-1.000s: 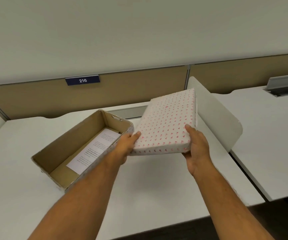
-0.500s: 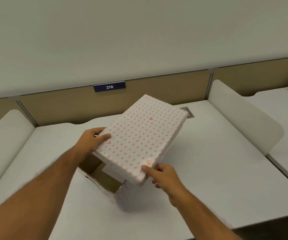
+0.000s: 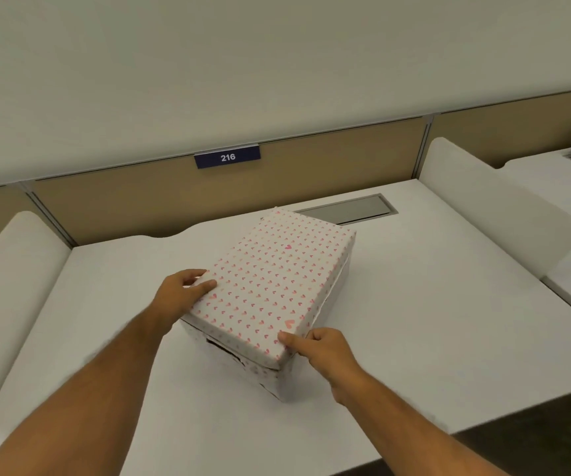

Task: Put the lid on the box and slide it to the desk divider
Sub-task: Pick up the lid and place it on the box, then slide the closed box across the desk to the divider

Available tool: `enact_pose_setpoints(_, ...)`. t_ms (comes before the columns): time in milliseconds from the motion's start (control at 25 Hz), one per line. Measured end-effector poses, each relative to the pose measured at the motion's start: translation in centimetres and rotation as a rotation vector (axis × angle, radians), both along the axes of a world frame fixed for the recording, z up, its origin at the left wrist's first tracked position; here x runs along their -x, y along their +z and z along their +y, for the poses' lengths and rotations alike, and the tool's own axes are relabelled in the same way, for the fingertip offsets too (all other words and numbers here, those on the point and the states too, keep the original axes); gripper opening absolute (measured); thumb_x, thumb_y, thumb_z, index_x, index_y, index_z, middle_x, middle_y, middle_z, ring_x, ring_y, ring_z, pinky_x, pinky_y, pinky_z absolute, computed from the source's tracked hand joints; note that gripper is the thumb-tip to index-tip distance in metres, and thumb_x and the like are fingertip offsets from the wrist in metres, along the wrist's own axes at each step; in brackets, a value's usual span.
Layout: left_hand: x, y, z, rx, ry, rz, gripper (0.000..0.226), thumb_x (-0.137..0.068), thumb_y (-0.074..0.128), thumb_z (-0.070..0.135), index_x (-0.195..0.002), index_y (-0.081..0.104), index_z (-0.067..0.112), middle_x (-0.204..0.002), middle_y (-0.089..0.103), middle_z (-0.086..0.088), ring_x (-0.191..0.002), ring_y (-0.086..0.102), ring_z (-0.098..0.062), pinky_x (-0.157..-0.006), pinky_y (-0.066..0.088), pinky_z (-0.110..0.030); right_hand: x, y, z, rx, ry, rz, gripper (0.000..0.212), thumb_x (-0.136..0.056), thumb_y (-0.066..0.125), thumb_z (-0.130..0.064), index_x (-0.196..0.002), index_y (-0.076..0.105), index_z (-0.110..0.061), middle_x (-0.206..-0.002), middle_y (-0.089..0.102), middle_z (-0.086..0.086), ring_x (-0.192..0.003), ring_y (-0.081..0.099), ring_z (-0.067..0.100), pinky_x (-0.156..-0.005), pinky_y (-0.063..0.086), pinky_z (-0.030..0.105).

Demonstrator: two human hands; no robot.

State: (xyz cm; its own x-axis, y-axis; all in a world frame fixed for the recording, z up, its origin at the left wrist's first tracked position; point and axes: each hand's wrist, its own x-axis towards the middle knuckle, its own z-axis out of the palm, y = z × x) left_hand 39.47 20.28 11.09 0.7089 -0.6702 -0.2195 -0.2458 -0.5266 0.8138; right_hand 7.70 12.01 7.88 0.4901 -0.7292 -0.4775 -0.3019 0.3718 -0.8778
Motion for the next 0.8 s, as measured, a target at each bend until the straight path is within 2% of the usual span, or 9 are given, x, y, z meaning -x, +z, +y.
enact_pose_setpoints(80,-0.9,0.3,0.2,-0.041,-0.051,0.018,0.045,-0.085,0.084,0.049,-0.125,0.069,0.034,-0.115,0.071,0.005,-0.097,0.068,-0.015,-0.072,0.054,-0.027,0.2,0.2,-0.4,-0.037,0.041,-0.001,0.058,-0.056,0.105,-0.046,-0.071,0.057,-0.015,-0.08,0.085,-0.001,-0.06,0.068,0.002,-0.065,0.056,0.019)
enact_pose_setpoints(160,-1.7,0.3,0.6,-0.06,-0.086,0.05,0.04,-0.085,0.085,0.045,-0.119,0.069,0.032,-0.116,0.072,0.001,-0.102,0.07,-0.022,-0.079,0.059,-0.034,0.2,0.6,-1.0,-0.061,0.068,0.006,0.07,-0.042,0.106,-0.05,-0.082,0.067,-0.008,-0.095,0.086,0.008,-0.084,0.08,0.016,-0.067,0.061,0.021)
enact_pose_setpoints(240,-2.2,0.0,0.9,-0.067,-0.093,0.09,0.038,-0.086,0.085,0.039,-0.12,0.07,0.027,-0.118,0.072,-0.003,-0.105,0.071,-0.026,-0.086,0.063,-0.039,0.0,0.8,-1.6,-0.066,0.083,0.046,0.07,-0.04,0.105,-0.049,-0.082,0.072,-0.004,-0.101,0.085,0.012,-0.108,0.078,0.033,-0.075,0.069,0.03)
enact_pose_setpoints(320,-2.2,-0.1,0.8,-0.105,-0.11,0.103,0.039,-0.089,0.083,0.036,-0.123,0.069,0.022,-0.121,0.072,-0.005,-0.106,0.071,-0.027,-0.091,0.063,-0.042,-0.2,1.0,-1.9,-0.054,0.122,0.085,0.061,-0.048,0.106,-0.047,-0.077,0.073,-0.004,-0.091,0.086,0.001,-0.104,0.079,0.03,-0.082,0.066,0.035)
enact_pose_setpoints(400,-2.1,0.1,0.3,-0.176,-0.129,0.074,0.042,-0.091,0.081,0.035,-0.127,0.066,0.02,-0.124,0.07,-0.005,-0.108,0.07,-0.028,-0.092,0.062,-0.043,-0.4,1.3,-2.3,-0.052,0.155,0.106,0.053,-0.055,0.106,-0.045,-0.082,0.074,-0.012,-0.081,0.085,-0.011,-0.088,0.08,0.014,-0.064,0.068,0.027)
enact_pose_setpoints(480,-2.2,0.7,-0.3,-0.236,-0.15,0.053,0.043,-0.091,0.081,0.034,-0.127,0.064,0.02,-0.128,0.068,-0.006,-0.111,0.068,-0.03,-0.093,0.061,-0.045,-0.6,1.9,-2.4,-0.069,0.194,0.09,0.053,-0.06,0.106,-0.041,-0.097,0.072,-0.022,-0.077,0.082,-0.02,-0.079,0.078,0.006,-0.056,0.062,0.02)
enact_pose_setpoints(640,-2.6,1.5,-0.7,-0.299,-0.24,0.062,0.051,-0.083,0.089,0.038,-0.123,0.061,0.023,-0.127,0.066,-0.003,-0.115,0.067,-0.03,-0.099,0.06,-0.049,-1.0,2.1,-2.6,-0.131,0.232,0.076,0.05,-0.065,0.105,-0.03,-0.101,0.07,-0.025,-0.075,0.081,-0.022,-0.09,0.075,0.008,-0.058,0.062,0.018)
enact_pose_setpoints(720,-2.3,0.8,-0.4,-0.29,-0.266,0.055,0.053,-0.083,0.088,0.039,-0.124,0.059,0.024,-0.13,0.064,-0.001,-0.115,0.066,-0.029,-0.099,0.06,-0.049,-1.2,2.0,-2.9,-0.172,0.257,0.079,0.049,-0.066,0.104,-0.023,-0.103,0.07,-0.024,-0.081,0.084,-0.016,-0.097,0.073,0.009,-0.071,0.062,0.023)
enact_pose_setpoints(800,-2.0,-0.1,0.1,-0.222,-0.251,0.089,0.055,-0.084,0.087,0.039,-0.128,0.057,0.023,-0.134,0.062,-0.002,-0.118,0.065,-0.029,-0.103,0.058,-0.052,-1.5,2.1,-3.2,-0.227,0.275,0.086,0.052,-0.069,0.102,-0.015,-0.11,0.069,-0.021,-0.103,0.084,-0.007,-0.112,0.07,0.015,-0.104,0.055,0.037)
